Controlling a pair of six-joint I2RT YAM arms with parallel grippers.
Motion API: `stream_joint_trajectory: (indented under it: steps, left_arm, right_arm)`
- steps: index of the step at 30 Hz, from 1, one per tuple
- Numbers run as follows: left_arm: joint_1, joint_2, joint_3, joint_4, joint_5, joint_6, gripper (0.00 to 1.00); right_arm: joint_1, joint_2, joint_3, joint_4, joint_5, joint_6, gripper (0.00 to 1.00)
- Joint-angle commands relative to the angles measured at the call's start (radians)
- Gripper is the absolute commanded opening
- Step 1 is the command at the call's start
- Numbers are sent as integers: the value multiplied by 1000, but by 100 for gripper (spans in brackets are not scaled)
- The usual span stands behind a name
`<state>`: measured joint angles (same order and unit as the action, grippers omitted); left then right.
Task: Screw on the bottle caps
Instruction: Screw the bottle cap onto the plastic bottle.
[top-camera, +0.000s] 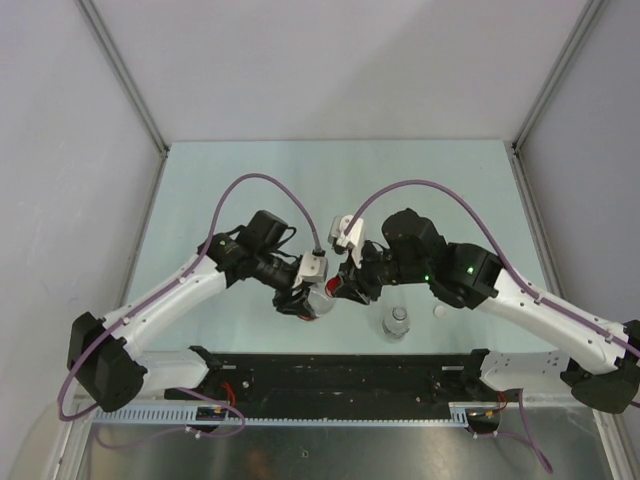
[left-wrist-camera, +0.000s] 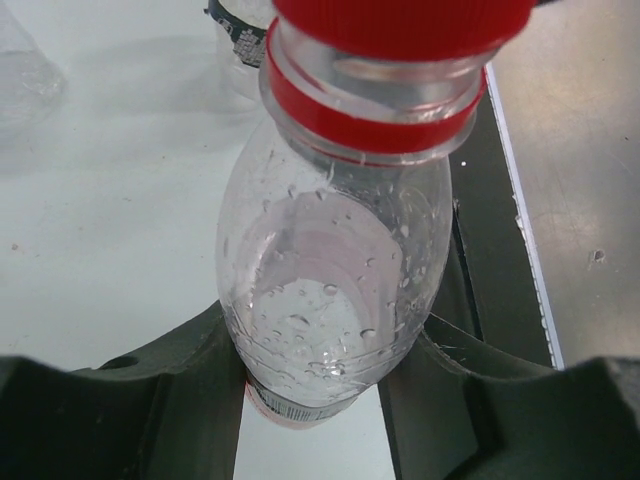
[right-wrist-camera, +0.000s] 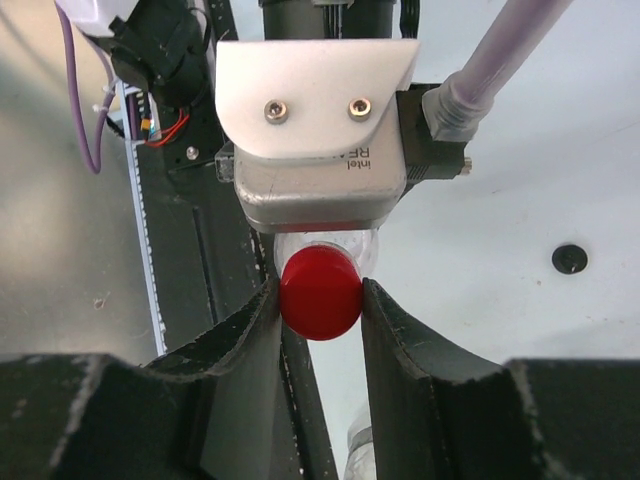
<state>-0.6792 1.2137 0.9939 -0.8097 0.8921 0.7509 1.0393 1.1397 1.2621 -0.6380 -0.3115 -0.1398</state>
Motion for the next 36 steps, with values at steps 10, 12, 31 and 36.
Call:
stream_joint_trajectory:
  steps: [10,12,31,36]
  left_arm:
    - [27,7,117,165,101,-56,54]
    - [29,-1,105,164,98,-52,54]
    - [29,56,187,257,33,-194,54]
    - [29,68,190,297,34,-218,54]
  right_arm:
    - [21,17,5,-62,204,129,37]
    - [20,10,5,-72,218,133,37]
    - [72,88,25,-45,413,418,37]
    - [79,100,40,-50,465,500,37]
